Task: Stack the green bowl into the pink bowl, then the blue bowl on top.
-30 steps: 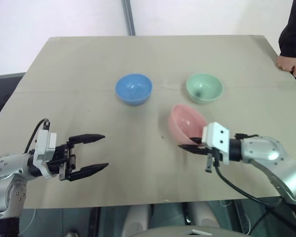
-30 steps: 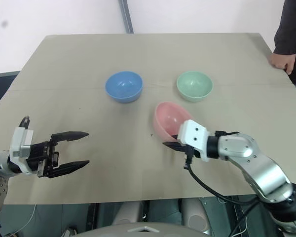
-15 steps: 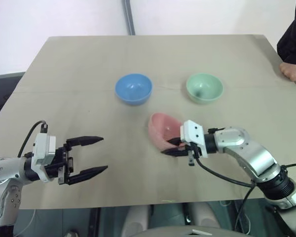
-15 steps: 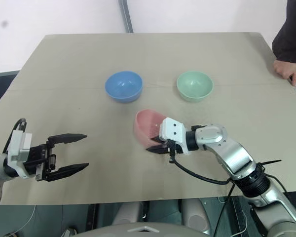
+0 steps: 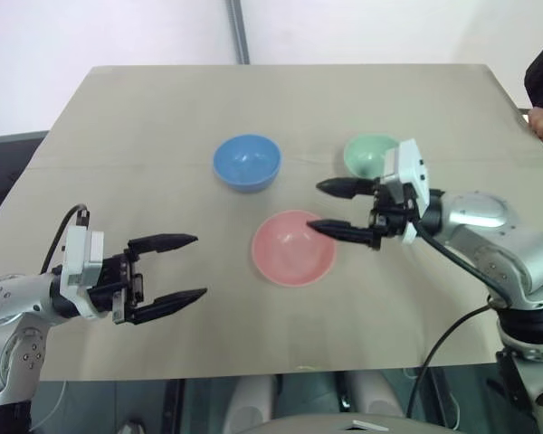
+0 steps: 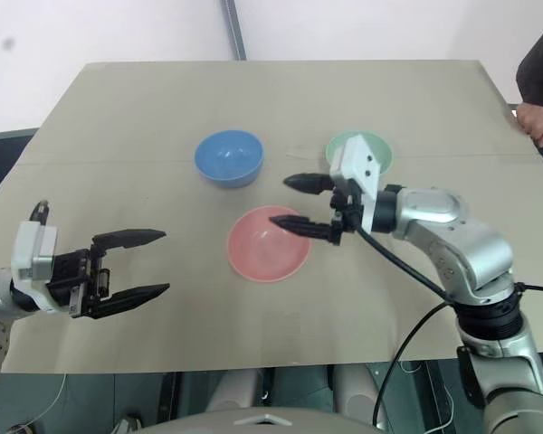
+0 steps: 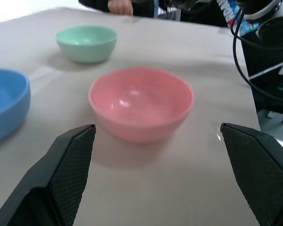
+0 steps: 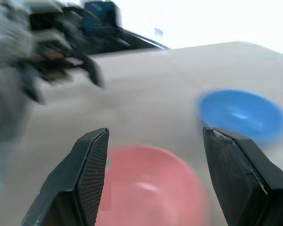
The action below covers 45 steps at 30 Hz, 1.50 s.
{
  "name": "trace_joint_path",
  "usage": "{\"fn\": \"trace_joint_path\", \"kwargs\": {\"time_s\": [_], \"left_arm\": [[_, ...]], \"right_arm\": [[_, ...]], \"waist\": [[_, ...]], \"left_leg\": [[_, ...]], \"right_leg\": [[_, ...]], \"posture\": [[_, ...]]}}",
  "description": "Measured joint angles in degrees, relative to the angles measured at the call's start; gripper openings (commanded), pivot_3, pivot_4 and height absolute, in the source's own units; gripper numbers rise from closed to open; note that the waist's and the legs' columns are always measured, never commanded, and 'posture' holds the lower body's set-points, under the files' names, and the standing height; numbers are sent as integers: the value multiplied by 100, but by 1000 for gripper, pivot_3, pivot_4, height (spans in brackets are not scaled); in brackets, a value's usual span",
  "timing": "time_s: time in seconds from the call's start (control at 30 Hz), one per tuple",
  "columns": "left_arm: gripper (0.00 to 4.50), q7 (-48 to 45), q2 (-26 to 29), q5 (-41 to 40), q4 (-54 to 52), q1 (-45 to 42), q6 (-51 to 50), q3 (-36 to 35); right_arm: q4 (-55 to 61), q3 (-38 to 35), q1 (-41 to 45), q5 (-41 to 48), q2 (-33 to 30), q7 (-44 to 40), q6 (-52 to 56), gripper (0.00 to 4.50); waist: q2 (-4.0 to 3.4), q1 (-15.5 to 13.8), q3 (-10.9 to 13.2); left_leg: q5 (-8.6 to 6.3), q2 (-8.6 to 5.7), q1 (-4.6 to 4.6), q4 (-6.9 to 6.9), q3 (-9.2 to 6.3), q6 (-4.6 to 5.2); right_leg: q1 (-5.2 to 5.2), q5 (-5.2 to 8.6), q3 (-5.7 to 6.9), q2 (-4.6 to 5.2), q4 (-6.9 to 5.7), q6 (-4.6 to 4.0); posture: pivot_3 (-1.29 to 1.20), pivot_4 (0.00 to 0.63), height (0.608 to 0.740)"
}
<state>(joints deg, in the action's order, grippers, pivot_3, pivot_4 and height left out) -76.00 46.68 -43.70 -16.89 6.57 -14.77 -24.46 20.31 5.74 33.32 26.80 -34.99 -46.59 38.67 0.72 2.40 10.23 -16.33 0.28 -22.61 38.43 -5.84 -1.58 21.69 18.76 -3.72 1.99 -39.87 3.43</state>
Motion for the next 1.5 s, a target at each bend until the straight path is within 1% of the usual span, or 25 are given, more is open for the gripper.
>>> {"fn": "trace_joint_path", "kwargs": {"time_s": [0.03,0.07,0.1,0.13,0.17,0.2,0.3,0.43,0.47,0.53,0.6,0.67,0.7,0.73,1.0,1.2,1.33,1.4,1.43,1.47,1.5], "left_arm": [[4500,40,-28,-22,-34,-23,-22,40],[4500,162,-112,-39,-90,-93,-103,122],[4500,178,-112,-40,-92,-97,-108,129],[4500,286,-133,-41,-113,-147,-148,196],[4500,310,-141,-42,-128,-183,-158,222],[4500,378,-149,-43,-198,-221,-180,251],[4500,462,-151,-38,-289,-232,-196,254],[4500,563,-136,-32,-442,-65,-236,229],[4500,585,-136,-32,-481,-47,-240,228],[4500,635,-129,-33,-525,46,-240,182],[4500,675,-128,-34,-547,111,-240,104],[4500,707,-128,-34,-571,140,-240,57],[4500,725,-128,-35,-603,156,-239,24],[4500,734,-129,-35,-626,158,-239,23],[4500,759,-134,-33,-662,138,-230,26],[4500,748,-140,-29,-639,-8,-217,53],[4500,724,-176,-28,-568,-71,-201,85],[4500,696,-187,-25,-480,-78,-177,87],[4500,696,-189,-23,-466,-78,-177,87],[4500,685,-208,-28,-401,-131,-164,97],[4500,672,-208,-27,-356,-131,-153,86]], "right_arm": [[-173,41,11,-173,-78,34,-95,3483],[-882,183,29,-724,-211,122,-445,3483],[-949,196,28,-764,-212,130,-465,3483],[-1493,340,72,-1073,-140,185,-774,3483],[-1629,368,94,-1136,-114,201,-829,3483],[-2053,497,220,-1355,-45,194,-1093,3483],[-2732,648,471,-1756,56,182,-1589,3483],[-3502,733,822,-2111,259,156,-2056,3483],[-3615,750,858,-2164,288,126,-2136,3245],[-3907,794,963,-2273,380,46,-2337,2584],[-4108,833,1035,-2375,422,-90,-2519,1641],[-4158,854,1071,-2413,426,-183,-2596,874],[-4166,863,1094,-2452,430,-242,-2700,285],[-4166,867,1108,-2476,432,-261,-2761,43],[-4130,874,1164,-2801,414,-302,-3114,43],[-3640,842,1093,-2833,355,-353,-3050,43],[-2974,651,851,-2687,107,-479,-2722,43],[-2415,466,712,-2447,-85,-668,-2493,43],[-2342,444,700,-2416,-106,-693,-2474,43],[-1841,300,501,-2026,-330,-1034,-2298,43],[-1648,267,417,-1868,-417,-1193,-2231,43]], "waist": [[0,-2,0],[1,6,-1],[1,8,0],[-2,36,1],[-2,41,1],[-3,84,2],[-5,156,3],[-4,171,3],[-4,164,3],[-5,158,4],[-5,155,3],[-6,153,4],[-6,153,4],[-6,153,4],[-6,153,4],[-6,152,4],[-7,127,5],[-7,121,5],[-7,116,4],[-8,107,5],[-8,102,5]], "left_leg": [[0,-3,1,1,1,0],[0,-6,0,0,5,0],[0,-6,0,0,5,0],[1,0,-1,-3,13,-2],[1,0,-1,-4,15,-2],[3,2,-3,-4,15,-5],[9,2,-5,-4,21,-17],[9,6,-2,-3,22,-16],[9,7,-3,-3,21,-16],[9,7,-3,-3,21,-16],[9,7,-3,-3,21,-16],[9,7,-4,-3,21,-16],[9,7,-4,-3,20,-16],[9,7,-4,-3,20,-16],[9,7,-4,-3,21,-17],[9,7,-4,-3,20,-17],[9,6,-9,-3,17,-16],[9,6,-10,-3,16,-16],[9,7,-10,-3,15,-15],[3,7,-11,-3,13,-6],[1,8,-10,-3,12,-3]], "right_leg": [[0,0,-1,1,0,0],[2,0,-2,-1,0,0],[3,0,-3,-4,-1,0],[12,0,-12,-9,-5,0],[14,0,-13,-10,-6,0],[15,0,-14,-11,-6,-1],[16,0,-20,-7,-3,0],[15,0,-24,-7,-4,0],[15,0,-23,-7,-4,0],[15,0,-23,-5,-4,0],[15,0,-22,-5,-4,0],[15,0,-22,-3,-3,0],[15,0,-22,-3,-3,0],[15,0,-22,-3,-3,0],[15,0,-22,-3,-4,0],[15,0,-22,-3,-5,0],[15,0,-20,1,-1,0],[15,0,-19,1,-1,0],[15,0,-18,0,-1,0],[15,0,-17,0,0,0],[14,0,-15,0,0,0]], "posture": [[0,150,740],[0,150,740],[0,150,740],[0,150,740],[0,150,740],[0,150,740],[0,150,740],[0,150,740],[0,150,740],[0,150,740],[0,150,740],[0,150,740],[0,150,740],[0,150,740],[0,150,740],[0,150,740],[0,150,740],[0,150,740],[0,150,740],[0,150,740],[0,150,740]]}}
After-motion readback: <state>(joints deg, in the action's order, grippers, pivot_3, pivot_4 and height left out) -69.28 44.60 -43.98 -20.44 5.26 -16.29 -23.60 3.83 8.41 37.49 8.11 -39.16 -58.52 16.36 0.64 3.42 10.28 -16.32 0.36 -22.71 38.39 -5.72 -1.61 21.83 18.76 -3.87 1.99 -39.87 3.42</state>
